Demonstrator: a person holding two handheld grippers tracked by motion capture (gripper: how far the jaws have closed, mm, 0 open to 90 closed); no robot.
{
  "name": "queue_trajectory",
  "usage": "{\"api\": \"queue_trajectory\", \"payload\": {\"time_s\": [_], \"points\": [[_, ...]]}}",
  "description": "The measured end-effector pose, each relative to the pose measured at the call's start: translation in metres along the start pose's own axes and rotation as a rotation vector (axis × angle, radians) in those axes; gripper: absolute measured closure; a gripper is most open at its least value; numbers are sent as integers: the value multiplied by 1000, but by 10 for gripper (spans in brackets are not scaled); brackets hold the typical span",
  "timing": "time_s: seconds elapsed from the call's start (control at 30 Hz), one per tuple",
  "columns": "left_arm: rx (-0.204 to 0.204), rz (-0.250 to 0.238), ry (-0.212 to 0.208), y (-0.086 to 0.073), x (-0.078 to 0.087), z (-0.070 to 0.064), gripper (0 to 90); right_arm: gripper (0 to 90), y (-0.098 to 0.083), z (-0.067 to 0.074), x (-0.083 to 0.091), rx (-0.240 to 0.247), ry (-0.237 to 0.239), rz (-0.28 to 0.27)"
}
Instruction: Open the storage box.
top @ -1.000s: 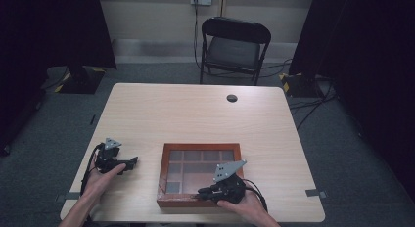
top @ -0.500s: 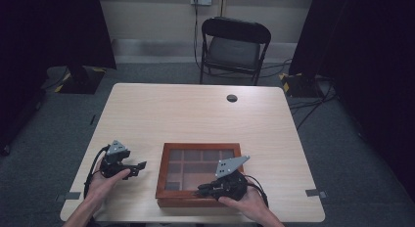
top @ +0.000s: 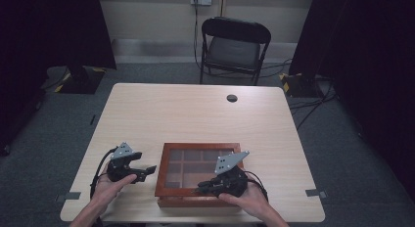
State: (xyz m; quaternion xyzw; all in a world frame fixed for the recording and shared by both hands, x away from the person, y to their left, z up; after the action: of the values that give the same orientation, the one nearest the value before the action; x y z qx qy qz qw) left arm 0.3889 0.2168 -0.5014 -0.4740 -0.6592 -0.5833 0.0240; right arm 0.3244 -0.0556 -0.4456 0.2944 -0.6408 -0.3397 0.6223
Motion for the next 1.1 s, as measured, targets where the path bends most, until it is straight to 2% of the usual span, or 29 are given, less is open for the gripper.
{"api": "queue_trajectory", "payload": {"time_s": [0.27, 0.53, 0.63, 0.7, 0.8, 0.93, 0.97, 1.0, 1.1], "points": [[-25, 12, -43, -1, -2, -12, 159, 826, 6, -2, 3, 12, -4, 13], [-71, 43, -119, -6, -3, -27, 158, 826, 11, -4, 7, 11, -10, 5], [-117, 38, -118, -6, -3, -31, 178, 826, 11, -4, 9, 3, -5, -6], [-115, 36, -132, -6, -4, -33, 181, 824, 11, -4, 9, 0, -7, -13], [-118, 38, -137, -7, -5, -33, 174, 813, 10, -2, 9, 7, -21, 7], [-133, 32, -131, -6, -4, -33, 176, 652, 8, -3, 10, -4, -39, -6], [-119, 28, -135, -6, -4, -34, 176, 603, 7, -3, 12, -11, -44, -12], [-128, 22, -140, -5, -4, -34, 177, 576, 7, -3, 15, -20, -50, -22], [-118, 7, -147, -4, -3, -35, 183, 495, 2, -4, 23, -39, -86, -41]]}}
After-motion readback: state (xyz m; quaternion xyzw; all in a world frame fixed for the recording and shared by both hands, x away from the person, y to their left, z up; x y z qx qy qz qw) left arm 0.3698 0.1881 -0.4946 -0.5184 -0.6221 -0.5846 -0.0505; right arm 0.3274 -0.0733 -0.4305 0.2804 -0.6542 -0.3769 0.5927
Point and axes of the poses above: each handheld gripper's, and its own axes: x roughly backward along the jaws, y roughly out of its top, z roughly to its left, the point moved 6 cm from there along -x, roughly forward along the jaws, and after that the axes turned 15 degrees about x, right-handed, at the moved point
